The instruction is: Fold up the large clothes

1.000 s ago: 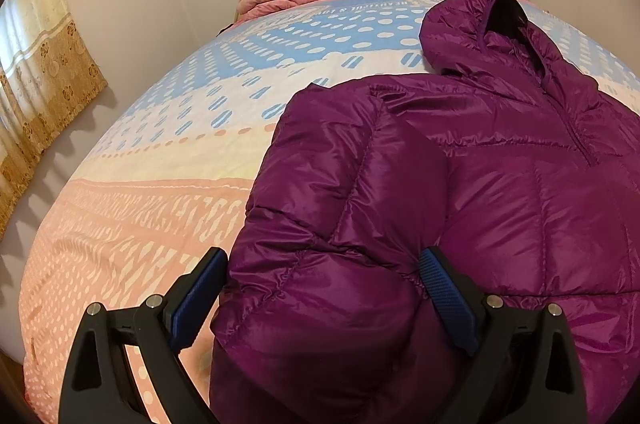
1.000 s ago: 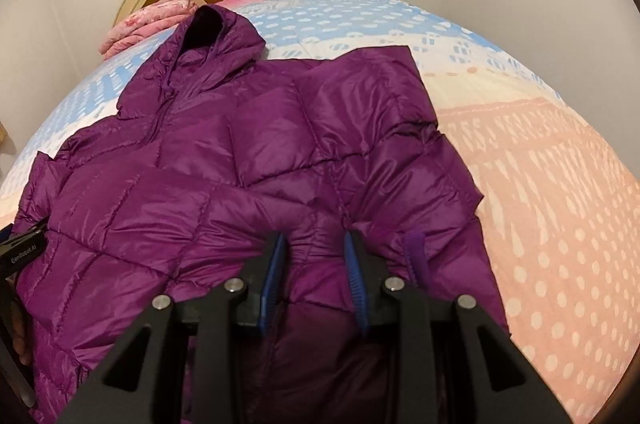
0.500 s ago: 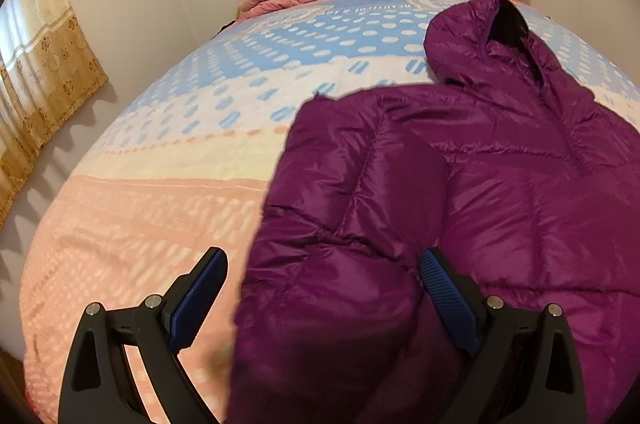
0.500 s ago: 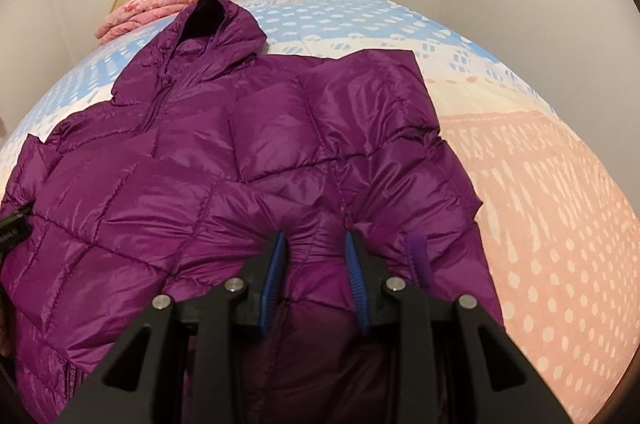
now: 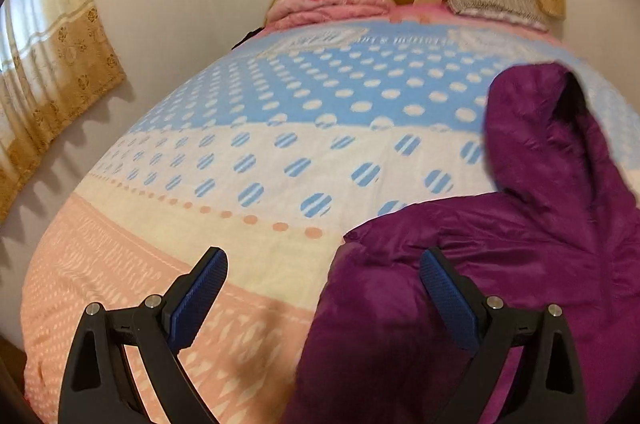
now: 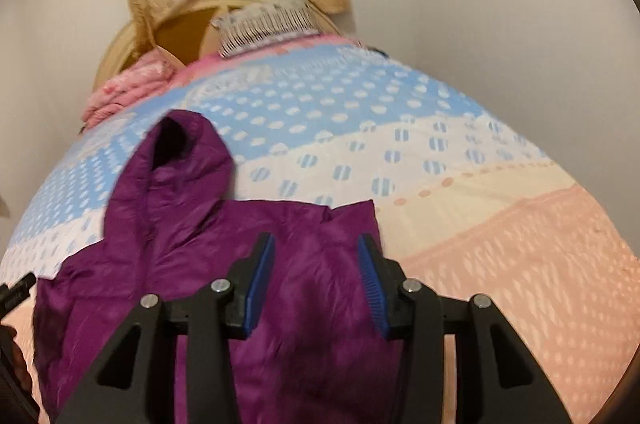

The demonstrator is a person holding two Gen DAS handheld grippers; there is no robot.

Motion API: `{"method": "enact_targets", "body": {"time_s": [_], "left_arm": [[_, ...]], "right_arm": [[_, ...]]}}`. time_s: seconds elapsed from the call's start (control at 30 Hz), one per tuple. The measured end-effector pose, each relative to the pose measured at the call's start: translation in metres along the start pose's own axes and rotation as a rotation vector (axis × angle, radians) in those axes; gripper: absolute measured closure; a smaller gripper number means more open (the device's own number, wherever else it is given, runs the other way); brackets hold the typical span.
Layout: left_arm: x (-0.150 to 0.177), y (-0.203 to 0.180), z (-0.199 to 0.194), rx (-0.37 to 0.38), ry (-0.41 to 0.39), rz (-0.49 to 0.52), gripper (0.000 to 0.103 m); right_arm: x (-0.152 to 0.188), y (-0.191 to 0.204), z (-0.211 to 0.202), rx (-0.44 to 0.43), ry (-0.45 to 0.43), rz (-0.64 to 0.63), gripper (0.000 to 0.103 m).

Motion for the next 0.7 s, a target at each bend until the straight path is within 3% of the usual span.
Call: {"method": "enact_targets", "body": {"time_s": [0.17, 0.2, 0.7], "left_arm": [[0.028, -0.029, 0.036, 0.012, 0.102, 0.059, 0.006], [0.028, -0.031, 0.035, 0.009, 0.087, 0.061, 0.006], [0.027, -0.034, 0.036, -0.022, 0.061, 0.075, 0.004]], "right_arm": [[0.033, -0.019, 0.05, 0.062, 0.122, -0.011, 0.056], [0.04, -0.021, 0.055, 0.06, 0.136, -0.007, 0.056], [0.045, -0.021, 0.062, 0.118, 0.137, -0.06, 0.053]]}}
Point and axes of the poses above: each gripper's, at about its wrist camera, not at the fingertips, and z roughly the way its jaws point, y to its left, x to its underside, the point moved 7 cm from there along z, roughly the way its jaws point, and after that the axes turned 3 degrees about -x, right-handed, at the moved point
